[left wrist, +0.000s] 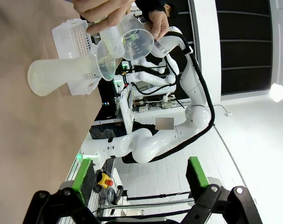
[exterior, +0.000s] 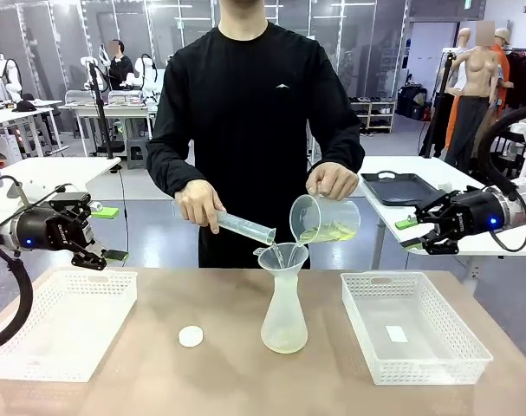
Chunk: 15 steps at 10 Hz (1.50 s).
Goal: Prepare the solutions needed for the experiment.
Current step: Once the solution is in the Big flask , pick up the Plastic Funnel and place it back into the right Organizing basket.
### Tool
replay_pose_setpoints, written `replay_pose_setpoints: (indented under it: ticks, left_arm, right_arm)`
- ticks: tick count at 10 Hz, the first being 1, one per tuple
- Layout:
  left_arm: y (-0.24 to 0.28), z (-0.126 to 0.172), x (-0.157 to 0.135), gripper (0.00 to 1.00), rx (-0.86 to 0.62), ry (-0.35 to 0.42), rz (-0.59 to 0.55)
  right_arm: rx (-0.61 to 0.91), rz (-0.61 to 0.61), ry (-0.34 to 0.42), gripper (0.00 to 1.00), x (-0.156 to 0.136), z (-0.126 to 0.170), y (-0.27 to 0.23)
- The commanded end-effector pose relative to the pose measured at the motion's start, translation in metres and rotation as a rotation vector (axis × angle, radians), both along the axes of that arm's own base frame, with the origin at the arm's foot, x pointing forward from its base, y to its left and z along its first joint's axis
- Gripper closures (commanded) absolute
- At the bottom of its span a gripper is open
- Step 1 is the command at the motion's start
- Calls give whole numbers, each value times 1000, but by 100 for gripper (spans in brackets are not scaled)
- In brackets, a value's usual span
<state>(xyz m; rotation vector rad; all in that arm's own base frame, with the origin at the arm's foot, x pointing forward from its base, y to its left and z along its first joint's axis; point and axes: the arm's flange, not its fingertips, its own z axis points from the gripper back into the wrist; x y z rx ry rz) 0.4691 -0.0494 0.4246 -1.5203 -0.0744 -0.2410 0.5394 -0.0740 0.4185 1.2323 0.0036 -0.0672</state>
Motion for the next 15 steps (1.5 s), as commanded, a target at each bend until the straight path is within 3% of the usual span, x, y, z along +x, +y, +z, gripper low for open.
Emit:
replay_pose_setpoints:
  ticks: [1, 3, 7, 8, 15]
  left_arm:
    - [0, 2, -1, 0, -11, -1, -7]
    - [0, 2, -1, 0, -11, -1, -7]
    - [0, 2, -1, 0, -11, -1, -7]
    - [0, 2, -1, 0, -11, -1, -7]
    - [0, 2, -1, 0, -11, -1, -7]
  right_arm:
    - [28, -30, 9, 52, -3, -3, 4]
    - [48, -88, -42, 52, -11, -4, 2]
    - [127, -139, -68, 52, -22, -13, -3]
    - [94, -120, -20, 52, -11, -10, -8]
    - [94, -120, -20, 52, -11, -10, -8]
